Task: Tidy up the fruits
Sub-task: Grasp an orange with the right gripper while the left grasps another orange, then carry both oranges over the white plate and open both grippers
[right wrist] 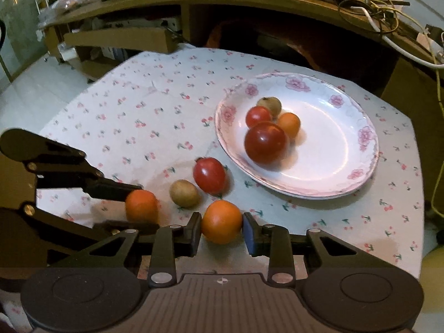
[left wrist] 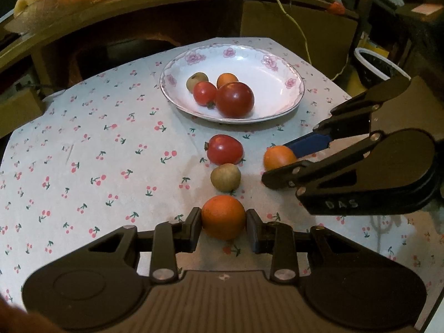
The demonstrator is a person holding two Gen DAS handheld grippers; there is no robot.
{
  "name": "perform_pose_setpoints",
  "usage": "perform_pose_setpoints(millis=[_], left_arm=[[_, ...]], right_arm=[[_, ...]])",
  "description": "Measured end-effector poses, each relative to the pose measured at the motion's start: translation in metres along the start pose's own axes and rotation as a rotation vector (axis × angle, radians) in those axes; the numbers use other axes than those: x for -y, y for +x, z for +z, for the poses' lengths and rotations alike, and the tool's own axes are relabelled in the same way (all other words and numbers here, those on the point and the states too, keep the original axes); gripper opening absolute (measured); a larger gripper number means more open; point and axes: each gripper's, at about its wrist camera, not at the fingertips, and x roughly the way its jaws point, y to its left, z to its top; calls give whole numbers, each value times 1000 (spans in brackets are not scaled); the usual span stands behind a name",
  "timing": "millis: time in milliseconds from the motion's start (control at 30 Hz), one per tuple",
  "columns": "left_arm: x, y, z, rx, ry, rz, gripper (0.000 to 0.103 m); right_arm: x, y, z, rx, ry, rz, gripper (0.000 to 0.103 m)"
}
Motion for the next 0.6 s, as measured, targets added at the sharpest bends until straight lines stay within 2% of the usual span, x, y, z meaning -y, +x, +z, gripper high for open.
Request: perform_pose_setpoints(millis=[600], left_arm=[[1, 5, 1, -18, 18, 14, 39]], right_arm=[[7, 2, -3, -12, 39, 10, 34]])
